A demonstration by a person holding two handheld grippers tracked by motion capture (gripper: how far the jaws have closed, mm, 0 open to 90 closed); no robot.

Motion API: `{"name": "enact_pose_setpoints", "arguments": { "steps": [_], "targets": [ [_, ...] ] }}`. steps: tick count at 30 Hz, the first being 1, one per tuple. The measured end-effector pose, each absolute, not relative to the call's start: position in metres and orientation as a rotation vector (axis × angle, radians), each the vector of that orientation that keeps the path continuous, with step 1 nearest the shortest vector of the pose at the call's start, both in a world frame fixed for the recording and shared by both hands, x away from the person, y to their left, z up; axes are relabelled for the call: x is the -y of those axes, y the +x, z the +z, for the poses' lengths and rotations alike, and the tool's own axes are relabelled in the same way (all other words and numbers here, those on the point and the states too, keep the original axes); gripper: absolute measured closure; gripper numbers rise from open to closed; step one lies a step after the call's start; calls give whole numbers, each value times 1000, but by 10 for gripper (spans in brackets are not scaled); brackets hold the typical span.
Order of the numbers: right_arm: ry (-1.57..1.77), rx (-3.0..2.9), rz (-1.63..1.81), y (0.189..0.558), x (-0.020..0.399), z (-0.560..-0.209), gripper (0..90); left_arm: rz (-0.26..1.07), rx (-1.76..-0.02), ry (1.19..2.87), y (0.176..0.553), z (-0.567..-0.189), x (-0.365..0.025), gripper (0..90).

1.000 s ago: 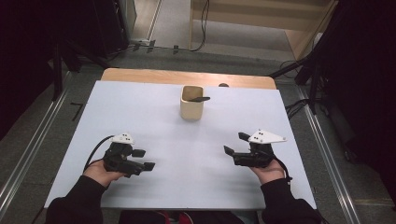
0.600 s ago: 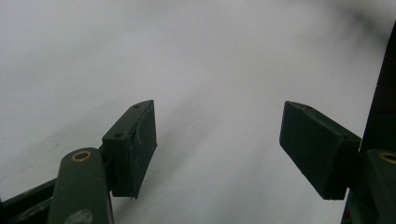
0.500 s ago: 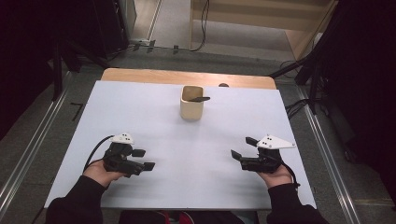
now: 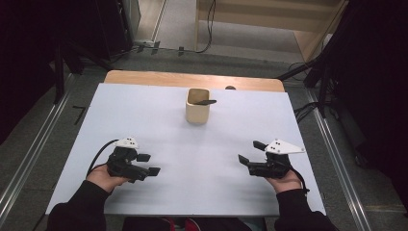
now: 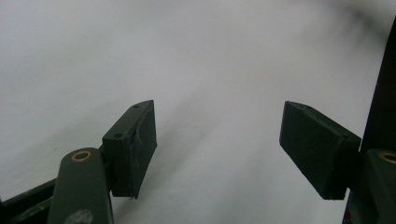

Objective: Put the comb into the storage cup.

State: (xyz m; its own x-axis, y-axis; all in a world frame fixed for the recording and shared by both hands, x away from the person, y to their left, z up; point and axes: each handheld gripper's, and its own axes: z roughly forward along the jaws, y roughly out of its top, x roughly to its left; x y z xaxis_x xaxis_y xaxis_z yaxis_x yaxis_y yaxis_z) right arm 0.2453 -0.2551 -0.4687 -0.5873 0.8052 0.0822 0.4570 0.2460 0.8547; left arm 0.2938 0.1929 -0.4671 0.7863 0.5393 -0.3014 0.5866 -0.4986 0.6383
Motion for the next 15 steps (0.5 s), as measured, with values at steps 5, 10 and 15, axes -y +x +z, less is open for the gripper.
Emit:
{"name": "enact_pose_setpoints", "arguments": {
  "steps": [5,10,15],
  "targets": [
    [1138,-2160,1275,245,254,-469,199,-78,-836,2207,294,-467,-193,278],
    [1144,-2160,1278,246,255,-469,199,-79,-837,2203,294,-467,-194,278],
    [1163,-2173,1254,248,255,-472,178,-66,-853,2199,295,-466,-196,278]
  ]
}}
